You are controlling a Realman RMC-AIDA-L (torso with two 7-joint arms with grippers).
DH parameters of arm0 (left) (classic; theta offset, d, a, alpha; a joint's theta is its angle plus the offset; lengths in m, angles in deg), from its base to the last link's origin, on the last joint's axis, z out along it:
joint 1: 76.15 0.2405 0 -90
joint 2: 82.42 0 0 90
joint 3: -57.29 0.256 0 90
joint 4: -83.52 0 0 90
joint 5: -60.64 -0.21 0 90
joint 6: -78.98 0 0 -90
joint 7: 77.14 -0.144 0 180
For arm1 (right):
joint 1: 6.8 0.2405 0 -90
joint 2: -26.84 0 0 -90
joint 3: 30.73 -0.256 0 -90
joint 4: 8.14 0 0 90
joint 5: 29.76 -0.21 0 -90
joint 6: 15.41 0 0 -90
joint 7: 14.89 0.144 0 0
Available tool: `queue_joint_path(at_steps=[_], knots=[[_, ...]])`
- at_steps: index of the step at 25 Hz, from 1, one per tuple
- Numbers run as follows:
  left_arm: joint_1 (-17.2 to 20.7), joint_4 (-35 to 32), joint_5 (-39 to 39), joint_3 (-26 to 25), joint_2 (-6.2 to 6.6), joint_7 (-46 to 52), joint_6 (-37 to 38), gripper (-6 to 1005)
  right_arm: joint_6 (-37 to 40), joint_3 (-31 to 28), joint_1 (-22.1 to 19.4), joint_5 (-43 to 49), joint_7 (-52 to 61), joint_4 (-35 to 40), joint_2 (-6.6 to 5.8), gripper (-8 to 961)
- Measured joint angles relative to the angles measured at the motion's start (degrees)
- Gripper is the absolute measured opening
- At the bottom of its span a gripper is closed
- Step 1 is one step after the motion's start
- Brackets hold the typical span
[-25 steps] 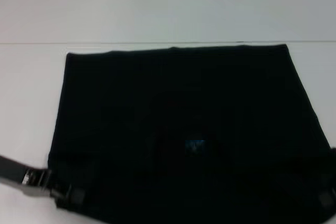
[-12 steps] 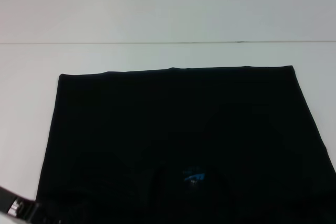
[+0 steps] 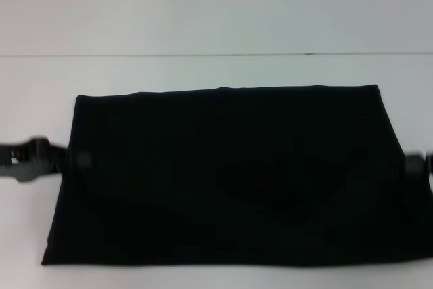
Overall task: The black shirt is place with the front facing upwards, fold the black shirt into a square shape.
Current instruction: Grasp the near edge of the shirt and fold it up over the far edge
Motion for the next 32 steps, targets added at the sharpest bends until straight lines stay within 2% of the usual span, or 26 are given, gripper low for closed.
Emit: queue_joint_path(at_steps=[1, 3, 6, 8, 12, 18, 24, 32], knots=[[0.1, 0.2, 0.3, -2.9, -0.08, 0.1, -2.6, 132, -2.0, -1.1, -0.4, -2.8, 1.1, -1.1, -0.05, 59], [0.3, 0.9, 1.7, -5.7, -0.45, 0.1, -6.4, 135, -6.3, -2.3, -1.0, -7.8, 2.1, -3.5, 0.15, 59], [0.6, 3.2, 5.2, -6.6, -1.06, -1.1, -11.1, 139, -13.3, -2.5, -1.3, -13.8, 1.4, -7.5, 1.10, 59], [0.4, 4.5, 6.6, -6.4, -1.51, -2.2, -13.6, 142, -17.1, -2.4, -0.7, -15.7, 0.3, -8.7, 2.19, 59], [-0.5, 4.9, 7.1, -6.6, -2.57, -3.2, -17.3, 148, -22.5, -2.4, 1.0, -16.8, -1.5, -8.7, 4.24, 59], [-1.4, 5.0, 10.9, -6.5, -3.74, -4.3, -23.0, 156, -27.9, -2.2, 2.8, -18.2, -3.3, -8.9, 5.01, 60], [-3.9, 5.2, 11.8, -6.4, -4.51, -5.9, -27.7, 165, -31.2, -2.1, 4.1, -18.7, -4.6, -8.7, 5.45, 60], [-6.4, 5.4, 11.9, -5.3, -7.36, -8.6, -36.5, 176, -41.0, 0.7, 5.6, -18.7, -6.8, -8.7, 8.11, 58]])
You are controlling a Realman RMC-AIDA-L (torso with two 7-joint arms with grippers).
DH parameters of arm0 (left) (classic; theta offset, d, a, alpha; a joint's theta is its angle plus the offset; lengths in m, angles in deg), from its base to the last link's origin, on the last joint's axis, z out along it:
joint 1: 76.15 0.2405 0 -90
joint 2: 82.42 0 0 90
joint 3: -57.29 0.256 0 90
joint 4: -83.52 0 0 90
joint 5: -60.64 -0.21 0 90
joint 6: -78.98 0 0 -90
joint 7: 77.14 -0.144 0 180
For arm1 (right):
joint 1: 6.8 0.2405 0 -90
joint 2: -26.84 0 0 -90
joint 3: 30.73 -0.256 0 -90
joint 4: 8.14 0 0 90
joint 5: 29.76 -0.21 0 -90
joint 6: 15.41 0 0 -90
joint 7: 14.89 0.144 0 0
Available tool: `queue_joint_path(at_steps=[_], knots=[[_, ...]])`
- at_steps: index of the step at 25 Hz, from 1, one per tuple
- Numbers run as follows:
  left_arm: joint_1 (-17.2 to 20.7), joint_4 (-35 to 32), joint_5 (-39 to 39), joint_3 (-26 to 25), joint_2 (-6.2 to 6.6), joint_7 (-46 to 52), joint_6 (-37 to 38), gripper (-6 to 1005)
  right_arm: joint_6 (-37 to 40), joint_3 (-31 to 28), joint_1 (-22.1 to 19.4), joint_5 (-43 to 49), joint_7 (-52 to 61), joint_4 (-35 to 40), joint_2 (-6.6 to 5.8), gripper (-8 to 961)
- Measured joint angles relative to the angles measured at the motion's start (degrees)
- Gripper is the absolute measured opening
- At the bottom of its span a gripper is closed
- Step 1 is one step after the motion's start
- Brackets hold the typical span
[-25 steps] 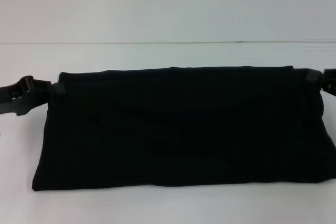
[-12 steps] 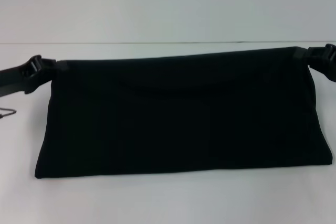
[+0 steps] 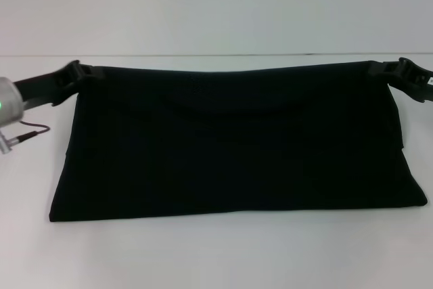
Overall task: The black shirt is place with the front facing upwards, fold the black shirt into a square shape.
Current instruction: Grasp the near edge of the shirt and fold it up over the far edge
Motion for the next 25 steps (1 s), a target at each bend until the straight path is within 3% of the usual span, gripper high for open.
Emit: queue_joint_path(at_steps=[4, 7, 8, 11, 16, 22, 25], knots=[[-1.0, 0.0, 0.0, 2.3, -1.58, -0.2, -4.9, 182, -5.1, 2.0, 1.1, 0.0, -0.6, 0.0, 0.67, 59], [-1.2, 0.0, 0.0, 2.6, -1.95, -0.2, -5.8, 186, -8.8, 2.4, 2.1, -0.1, -1.7, 0.0, 1.13, 59], [-1.7, 0.0, 0.1, 3.1, -2.91, -0.6, -8.1, 188, -9.9, 2.4, 2.5, -0.1, -2.2, -0.1, 1.28, 59], [-1.8, 0.0, 1.6, 3.2, -3.81, -1.6, -9.5, 192, -12.8, 2.5, 3.3, -0.1, -4.3, -0.4, 1.84, 60], [-1.4, 0.4, 5.7, 3.2, -4.91, -6.3, -10.4, 199, -17.0, 3.1, 3.7, -0.1, -5.3, -0.5, 2.45, 136], [-1.2, 0.8, 7.2, 3.2, -5.11, -8.0, -11.2, 208, -19.1, 3.2, 3.7, -0.1, -5.7, -0.5, 2.57, 295], [-1.2, 0.8, 7.1, 3.2, -5.05, -7.8, -12.2, 327, -19.1, 3.3, 3.6, -0.1, -6.0, -0.5, 2.57, 381]])
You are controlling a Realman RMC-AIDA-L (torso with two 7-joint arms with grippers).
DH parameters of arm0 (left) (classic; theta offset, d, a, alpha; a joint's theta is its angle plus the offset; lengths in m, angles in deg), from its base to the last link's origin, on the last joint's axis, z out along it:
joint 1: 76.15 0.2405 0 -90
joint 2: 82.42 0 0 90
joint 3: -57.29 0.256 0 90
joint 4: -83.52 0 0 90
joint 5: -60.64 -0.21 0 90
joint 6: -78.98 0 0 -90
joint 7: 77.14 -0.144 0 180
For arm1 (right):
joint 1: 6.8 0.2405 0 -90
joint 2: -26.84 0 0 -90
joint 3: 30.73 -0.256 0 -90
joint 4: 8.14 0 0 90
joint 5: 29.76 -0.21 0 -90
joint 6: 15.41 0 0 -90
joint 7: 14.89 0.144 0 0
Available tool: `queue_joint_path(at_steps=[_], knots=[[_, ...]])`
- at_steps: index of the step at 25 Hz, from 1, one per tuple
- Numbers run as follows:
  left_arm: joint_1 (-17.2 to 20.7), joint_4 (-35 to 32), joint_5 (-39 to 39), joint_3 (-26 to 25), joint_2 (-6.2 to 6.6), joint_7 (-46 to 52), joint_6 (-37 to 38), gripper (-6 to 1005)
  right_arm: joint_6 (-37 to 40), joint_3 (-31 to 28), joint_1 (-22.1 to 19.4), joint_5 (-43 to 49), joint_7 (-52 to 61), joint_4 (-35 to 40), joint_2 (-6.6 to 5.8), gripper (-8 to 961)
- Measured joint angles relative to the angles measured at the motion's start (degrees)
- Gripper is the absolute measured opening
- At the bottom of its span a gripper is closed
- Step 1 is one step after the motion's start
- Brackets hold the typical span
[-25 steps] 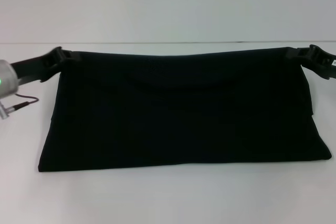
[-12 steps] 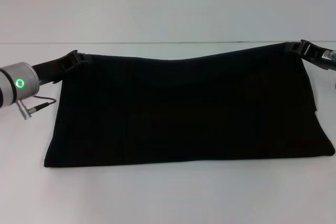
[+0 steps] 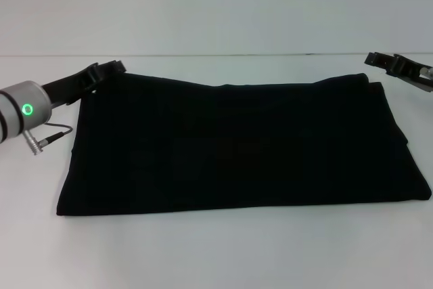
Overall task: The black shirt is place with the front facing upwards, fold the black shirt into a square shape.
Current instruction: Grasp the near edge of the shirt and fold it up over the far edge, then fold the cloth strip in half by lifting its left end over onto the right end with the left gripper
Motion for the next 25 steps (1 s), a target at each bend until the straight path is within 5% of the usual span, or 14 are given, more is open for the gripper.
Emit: queue_joint_path(at_steps=[5, 8, 12, 19, 25], knots=[[0.7, 1.5, -0.2, 0.1, 0.49, 0.0, -5.0, 527, 0.2, -0.1, -0.7, 0.0, 0.0, 0.3, 0.00, 627], [1.2, 1.8, 0.1, 0.0, 0.52, -0.3, -7.7, 649, 0.6, -0.4, -1.4, 0.0, 0.0, 0.4, 0.00, 672], [1.6, 1.6, 0.2, -0.1, 0.69, -0.1, -7.6, 652, 2.8, -0.4, -2.4, -0.2, -1.0, 0.7, -0.03, 719], [5.0, 1.1, 2.3, -0.3, 4.35, 0.3, 14.1, 657, 26.0, 0.0, -7.5, -7.0, -20.3, 1.6, -1.31, 741], [9.5, 0.2, 2.4, 1.4, 9.18, 10.6, 31.8, 812, 43.9, 1.0, -14.0, -7.4, -42.6, 5.1, -0.41, 759]])
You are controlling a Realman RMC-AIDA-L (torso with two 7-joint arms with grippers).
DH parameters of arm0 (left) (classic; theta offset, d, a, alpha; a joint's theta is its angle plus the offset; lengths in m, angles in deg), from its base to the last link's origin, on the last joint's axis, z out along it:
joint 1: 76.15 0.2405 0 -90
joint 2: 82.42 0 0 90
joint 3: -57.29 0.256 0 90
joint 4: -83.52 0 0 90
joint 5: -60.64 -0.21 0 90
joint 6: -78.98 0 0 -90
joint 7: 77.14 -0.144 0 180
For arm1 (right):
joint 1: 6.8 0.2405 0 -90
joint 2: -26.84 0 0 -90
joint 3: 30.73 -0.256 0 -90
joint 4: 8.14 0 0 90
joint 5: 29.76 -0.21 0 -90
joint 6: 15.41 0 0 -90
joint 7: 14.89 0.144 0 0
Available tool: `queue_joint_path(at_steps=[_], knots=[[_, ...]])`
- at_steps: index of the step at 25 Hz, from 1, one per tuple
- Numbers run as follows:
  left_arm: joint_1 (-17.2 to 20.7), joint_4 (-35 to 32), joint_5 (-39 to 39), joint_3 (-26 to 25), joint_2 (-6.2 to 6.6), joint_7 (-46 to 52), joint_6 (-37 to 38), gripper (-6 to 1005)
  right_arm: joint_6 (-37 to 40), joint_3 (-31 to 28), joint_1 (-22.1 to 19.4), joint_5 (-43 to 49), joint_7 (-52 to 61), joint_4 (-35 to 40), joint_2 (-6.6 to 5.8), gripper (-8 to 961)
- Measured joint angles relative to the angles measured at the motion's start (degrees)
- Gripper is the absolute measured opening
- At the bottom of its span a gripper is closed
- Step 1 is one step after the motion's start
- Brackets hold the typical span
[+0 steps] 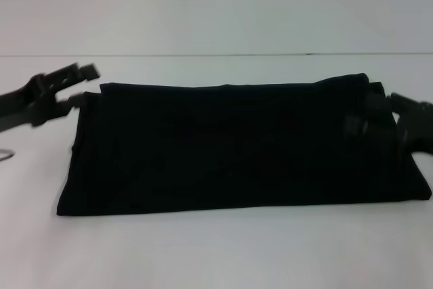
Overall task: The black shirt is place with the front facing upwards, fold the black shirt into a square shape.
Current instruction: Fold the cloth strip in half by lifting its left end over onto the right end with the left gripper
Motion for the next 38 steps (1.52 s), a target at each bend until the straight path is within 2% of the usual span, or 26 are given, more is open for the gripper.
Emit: queue_joint_path(at_steps=[1, 4, 7, 10, 13, 21, 38], knots=[[1.2, -0.5, -0.4, 1.7, 0.95, 3.4, 2.3, 838, 1.6, 0.4, -1.1, 0.0, -3.0, 0.4, 0.22, 762], [3.3, -2.3, -1.3, 4.7, 1.77, 8.5, 5.6, 879, 5.1, 2.0, -3.7, 0.0, -10.7, 0.9, 0.75, 772], [6.3, -5.9, -2.6, 6.2, 1.56, 12.5, 8.9, 901, 6.3, 3.9, -5.4, 0.0, -16.4, 0.9, 1.41, 781], [8.5, -8.5, -4.8, 6.2, 1.31, 16.2, 10.2, 908, 6.2, 5.3, -6.4, 0.0, -20.7, 0.5, 2.45, 952], [9.6, -9.3, -8.9, 6.1, 1.26, 19.1, 10.1, 908, 5.0, 6.2, -6.6, 0.3, -22.3, -0.4, 3.00, 948], [9.2, -9.4, -14.0, 6.1, 0.55, 22.7, 6.4, 907, 0.6, 6.8, -6.2, 0.4, -25.9, -4.7, 3.09, 946], [8.7, -8.8, -15.5, 6.3, -0.78, 24.9, 2.8, 908, 0.5, 5.5, -5.6, -0.2, -25.7, -5.2, 3.14, 945]])
